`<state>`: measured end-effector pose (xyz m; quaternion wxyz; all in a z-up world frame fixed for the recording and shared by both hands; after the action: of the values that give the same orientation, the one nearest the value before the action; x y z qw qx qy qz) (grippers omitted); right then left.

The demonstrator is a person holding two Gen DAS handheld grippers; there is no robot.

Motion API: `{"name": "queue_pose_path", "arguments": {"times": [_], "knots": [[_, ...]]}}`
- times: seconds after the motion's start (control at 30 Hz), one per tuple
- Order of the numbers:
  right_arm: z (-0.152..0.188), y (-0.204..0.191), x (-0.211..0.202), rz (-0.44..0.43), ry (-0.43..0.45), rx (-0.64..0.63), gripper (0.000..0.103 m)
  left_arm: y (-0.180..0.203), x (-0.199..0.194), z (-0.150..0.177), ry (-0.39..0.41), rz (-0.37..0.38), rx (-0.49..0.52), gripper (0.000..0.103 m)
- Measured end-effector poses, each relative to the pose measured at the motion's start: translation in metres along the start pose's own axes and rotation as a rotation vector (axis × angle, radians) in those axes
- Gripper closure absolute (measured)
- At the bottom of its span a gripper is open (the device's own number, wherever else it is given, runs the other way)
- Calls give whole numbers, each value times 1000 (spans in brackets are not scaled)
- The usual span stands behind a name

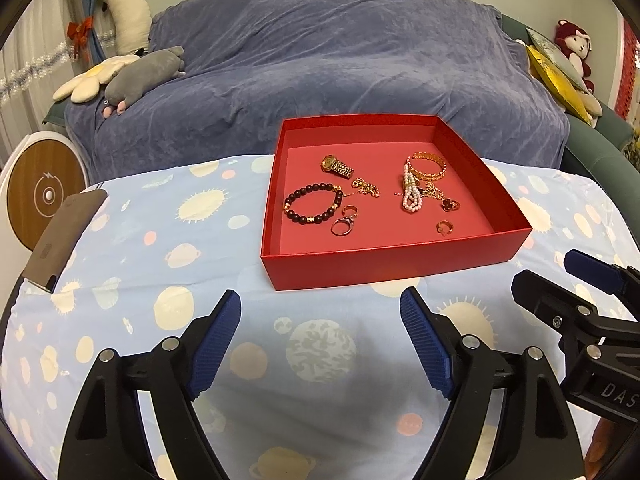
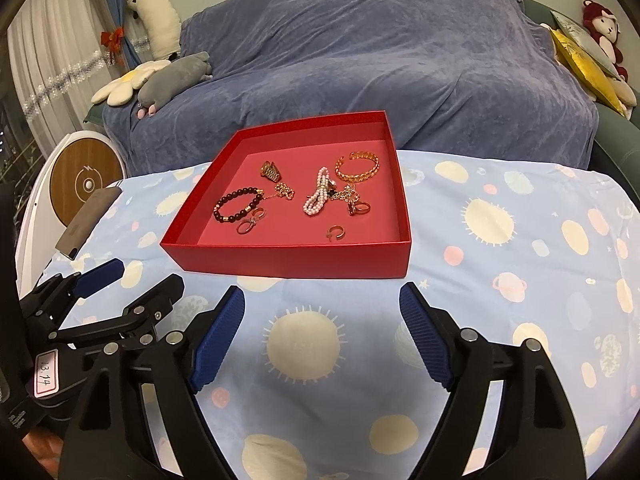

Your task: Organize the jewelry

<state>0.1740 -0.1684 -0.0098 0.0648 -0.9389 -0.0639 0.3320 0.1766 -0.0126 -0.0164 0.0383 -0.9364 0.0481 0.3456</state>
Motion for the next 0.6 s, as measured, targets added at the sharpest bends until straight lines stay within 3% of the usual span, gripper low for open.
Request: {"name": "queue_pose_path", "arguments": {"times": [0.6], "knots": [[1,0,0,6,-4,-2,24,4,-5,-5,10,-16,3,22]]}}
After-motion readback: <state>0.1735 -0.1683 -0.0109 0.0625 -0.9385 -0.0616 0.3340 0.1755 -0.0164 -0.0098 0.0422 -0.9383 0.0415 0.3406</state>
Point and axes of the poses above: each gripper's, at about its wrist camera, not at the fingertips, and x roughly the way its jaws point, y to its right, z to its underside, the point moved 8 cm from there along x, roughly the way its jaws point, and after that the axes turned 7 degrees about y, right-handed, at the moved point
